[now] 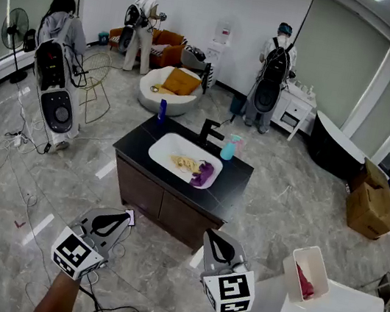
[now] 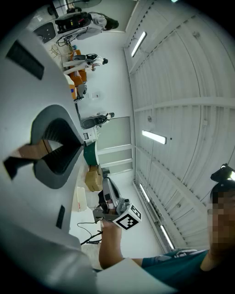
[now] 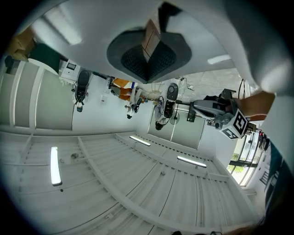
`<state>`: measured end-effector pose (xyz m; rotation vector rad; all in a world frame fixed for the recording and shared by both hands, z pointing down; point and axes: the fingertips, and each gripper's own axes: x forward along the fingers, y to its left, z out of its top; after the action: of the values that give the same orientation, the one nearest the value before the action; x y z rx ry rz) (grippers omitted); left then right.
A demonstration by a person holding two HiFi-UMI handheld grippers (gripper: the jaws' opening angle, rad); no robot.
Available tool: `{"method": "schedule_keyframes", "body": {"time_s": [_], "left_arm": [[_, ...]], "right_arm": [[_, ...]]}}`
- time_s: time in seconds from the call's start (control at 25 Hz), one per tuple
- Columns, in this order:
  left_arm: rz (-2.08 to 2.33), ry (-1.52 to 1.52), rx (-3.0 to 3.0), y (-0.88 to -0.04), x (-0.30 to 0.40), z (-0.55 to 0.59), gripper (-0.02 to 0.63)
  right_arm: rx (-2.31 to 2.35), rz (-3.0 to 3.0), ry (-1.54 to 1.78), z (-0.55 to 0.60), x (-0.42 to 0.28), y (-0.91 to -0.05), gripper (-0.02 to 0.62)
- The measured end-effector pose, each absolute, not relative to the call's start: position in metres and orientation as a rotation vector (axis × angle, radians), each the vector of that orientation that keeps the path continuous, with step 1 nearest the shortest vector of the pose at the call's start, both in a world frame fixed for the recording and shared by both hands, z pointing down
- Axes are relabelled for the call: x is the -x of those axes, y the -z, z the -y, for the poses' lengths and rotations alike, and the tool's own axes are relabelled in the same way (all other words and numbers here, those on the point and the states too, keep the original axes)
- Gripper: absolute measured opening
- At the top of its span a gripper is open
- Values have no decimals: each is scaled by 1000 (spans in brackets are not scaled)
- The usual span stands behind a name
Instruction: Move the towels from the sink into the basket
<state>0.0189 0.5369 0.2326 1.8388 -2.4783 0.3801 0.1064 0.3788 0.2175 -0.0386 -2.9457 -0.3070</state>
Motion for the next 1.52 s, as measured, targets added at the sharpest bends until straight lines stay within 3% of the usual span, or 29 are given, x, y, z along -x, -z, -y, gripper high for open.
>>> {"method": "schedule_keyframes", "body": {"time_s": [0.56, 1.52], "left_arm": [[2462, -373, -1870, -237, 24, -516, 5], [2467, -475, -1673, -255, 155, -362, 5]], "right_arm": [[8, 2931, 321, -360, -64, -224, 9], [205, 2939, 148, -184, 99, -265, 11]]}}
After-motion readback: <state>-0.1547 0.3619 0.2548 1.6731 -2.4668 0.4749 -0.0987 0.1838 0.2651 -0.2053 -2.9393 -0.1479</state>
